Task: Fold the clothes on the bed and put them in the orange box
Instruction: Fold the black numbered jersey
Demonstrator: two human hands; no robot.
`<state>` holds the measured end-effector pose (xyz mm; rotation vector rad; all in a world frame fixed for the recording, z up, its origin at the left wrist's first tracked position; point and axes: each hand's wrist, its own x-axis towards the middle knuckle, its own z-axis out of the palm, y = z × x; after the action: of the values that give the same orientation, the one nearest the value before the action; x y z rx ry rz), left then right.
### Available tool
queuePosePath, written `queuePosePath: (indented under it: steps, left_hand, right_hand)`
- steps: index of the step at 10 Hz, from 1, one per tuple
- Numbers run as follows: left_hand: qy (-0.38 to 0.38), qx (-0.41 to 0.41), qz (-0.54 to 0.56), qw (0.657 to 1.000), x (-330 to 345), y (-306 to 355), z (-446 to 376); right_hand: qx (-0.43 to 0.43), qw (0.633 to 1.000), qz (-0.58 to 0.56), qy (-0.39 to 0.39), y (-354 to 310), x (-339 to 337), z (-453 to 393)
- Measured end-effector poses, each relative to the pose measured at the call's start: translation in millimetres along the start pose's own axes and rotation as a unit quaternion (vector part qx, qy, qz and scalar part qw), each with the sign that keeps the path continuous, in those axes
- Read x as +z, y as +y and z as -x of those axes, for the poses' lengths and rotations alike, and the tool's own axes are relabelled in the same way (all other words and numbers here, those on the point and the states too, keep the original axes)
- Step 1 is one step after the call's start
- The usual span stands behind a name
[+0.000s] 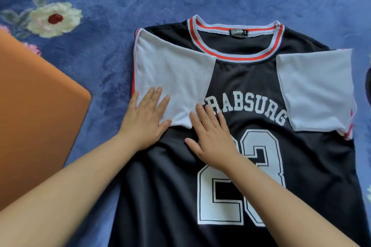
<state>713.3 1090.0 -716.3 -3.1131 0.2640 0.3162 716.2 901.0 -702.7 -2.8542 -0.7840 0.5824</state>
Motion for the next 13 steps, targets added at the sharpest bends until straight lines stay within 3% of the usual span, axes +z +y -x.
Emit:
queuePosePath:
  steps: [2, 4, 6, 8, 9, 10, 11, 12, 13]
  left_hand:
    - [0.072, -0.033, -0.01, 0.997, 3, 34, 62]
    - [-0.034, 0.069, -0.005, 0.997, 24, 90, 142]
    - [-0.127, 0.035, -0.06, 0.989, 17, 113, 209]
    - [-0.163, 0.192, -0.058, 0.966, 25, 103, 294]
    - [-0.172, 0.197, -0.072, 0.962, 35, 97, 330]
    - [-0.144, 0.103, -0.034, 0.984, 40, 88, 343]
    - [-0.065, 0.115, -0.071, 0.989, 37, 82, 347]
    - [-0.018, 0.143, -0.084, 0.986, 19, 70, 344]
    - [-0.037, 0.164, -0.105, 0.98, -17, 75, 336]
  right_hand:
    - [-0.046, 0.998, 0.043, -0.017, 27, 8, 73]
    - [-0.045, 0.996, 0.077, -0.011, 57, 42, 192]
    - [-0.063, 0.988, 0.121, -0.074, 80, 56, 260]
    - [-0.137, 0.961, 0.149, -0.191, 94, 70, 346]
    - [-0.122, 0.967, 0.156, -0.16, 98, 87, 387]
    - [-0.037, 0.985, 0.163, -0.036, 99, 103, 412]
    - [0.038, 0.989, 0.139, 0.04, 98, 99, 415]
    - [0.107, 0.974, 0.198, -0.041, 95, 84, 417]
    - [0.082, 0.982, 0.168, -0.012, 96, 64, 421]
